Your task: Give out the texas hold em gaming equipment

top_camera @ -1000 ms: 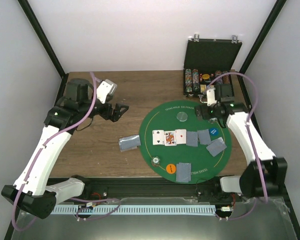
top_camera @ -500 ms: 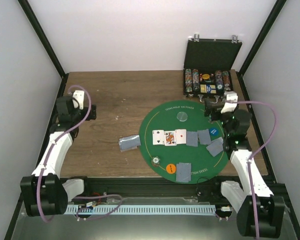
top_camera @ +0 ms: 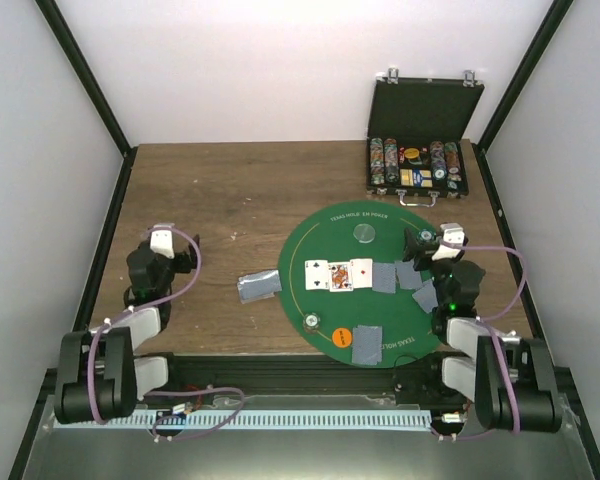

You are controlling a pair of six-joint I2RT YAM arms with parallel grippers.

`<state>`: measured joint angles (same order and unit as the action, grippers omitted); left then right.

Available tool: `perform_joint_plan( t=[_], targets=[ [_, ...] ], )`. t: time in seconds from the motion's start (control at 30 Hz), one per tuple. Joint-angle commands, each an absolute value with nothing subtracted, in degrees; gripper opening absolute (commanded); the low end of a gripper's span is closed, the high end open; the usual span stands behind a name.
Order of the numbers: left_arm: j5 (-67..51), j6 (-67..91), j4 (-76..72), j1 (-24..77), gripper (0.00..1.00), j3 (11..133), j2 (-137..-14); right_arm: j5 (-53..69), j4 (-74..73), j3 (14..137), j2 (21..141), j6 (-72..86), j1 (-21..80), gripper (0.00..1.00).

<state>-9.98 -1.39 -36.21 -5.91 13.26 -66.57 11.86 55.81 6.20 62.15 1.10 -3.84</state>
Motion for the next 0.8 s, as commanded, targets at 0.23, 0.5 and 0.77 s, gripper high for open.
perform_joint_plan(
  t=[0.23, 0.5, 0.77],
  targets=[
    [-16.60, -1.80, -78.72, -4.27, 1.00, 9.48, -87.74, 18.51, 74.97, 6.16, 76.61, -2.14, -4.58, 1.00],
    [-19.84, -3.58, -70.89, -3.70, 0.99, 14.05, -88.77, 23.83, 81.07, 7.97, 86.32, -3.93, -4.57, 1.00],
    [-21.08, -3.47, -67.51, -3.86, 0.99, 16.17, -89.21, 24.16, 74.05, 11.97, 87.09, -3.91, -4.65, 1.00]
  ],
)
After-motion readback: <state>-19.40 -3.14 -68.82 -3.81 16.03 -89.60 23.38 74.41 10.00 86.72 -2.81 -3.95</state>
